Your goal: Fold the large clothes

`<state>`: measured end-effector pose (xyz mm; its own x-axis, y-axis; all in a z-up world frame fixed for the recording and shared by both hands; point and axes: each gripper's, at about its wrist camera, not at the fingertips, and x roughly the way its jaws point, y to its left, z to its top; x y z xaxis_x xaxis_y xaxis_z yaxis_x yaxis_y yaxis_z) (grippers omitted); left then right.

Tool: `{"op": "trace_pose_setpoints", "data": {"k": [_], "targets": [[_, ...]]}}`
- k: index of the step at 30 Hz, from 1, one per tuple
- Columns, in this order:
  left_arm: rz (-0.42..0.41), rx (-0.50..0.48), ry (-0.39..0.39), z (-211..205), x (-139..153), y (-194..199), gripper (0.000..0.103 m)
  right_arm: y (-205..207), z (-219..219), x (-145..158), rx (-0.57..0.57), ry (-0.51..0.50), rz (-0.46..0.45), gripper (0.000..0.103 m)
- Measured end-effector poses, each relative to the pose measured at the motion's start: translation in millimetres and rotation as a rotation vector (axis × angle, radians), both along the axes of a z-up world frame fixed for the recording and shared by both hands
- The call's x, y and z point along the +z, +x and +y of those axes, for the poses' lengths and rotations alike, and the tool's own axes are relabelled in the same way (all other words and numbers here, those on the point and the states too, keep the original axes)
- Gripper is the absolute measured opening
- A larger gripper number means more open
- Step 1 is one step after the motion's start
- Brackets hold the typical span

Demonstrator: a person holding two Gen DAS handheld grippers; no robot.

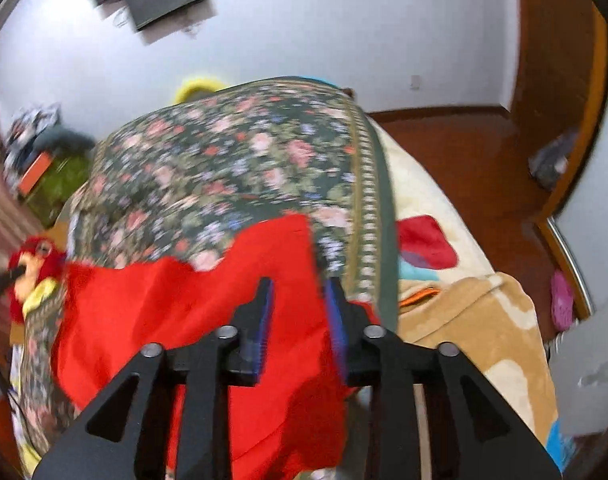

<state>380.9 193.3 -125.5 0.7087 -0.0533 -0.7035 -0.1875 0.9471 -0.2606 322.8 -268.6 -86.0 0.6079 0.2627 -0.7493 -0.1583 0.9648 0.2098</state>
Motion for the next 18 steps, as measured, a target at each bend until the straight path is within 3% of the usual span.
{"op": "trace_pose_setpoints", "data": {"k": [5,9,12,18], "targets": [[0.001,-0.088,0.031,-26,10,-18,0.032,-21,44,3,0.119,-0.033,-0.02,0.044],[0.025,-0.173,0.045,-55,0,-31,0.044,-35,74,-10,0.201,-0.049,0.0,0.055],[0.057,-0.242,0.079,-82,-15,-40,0.051,-41,92,-27,0.252,-0.08,0.038,0.056],[0.162,-0.374,0.096,-130,-61,-48,0.053,-48,106,-63,0.304,-0.149,0.125,0.056]]}}
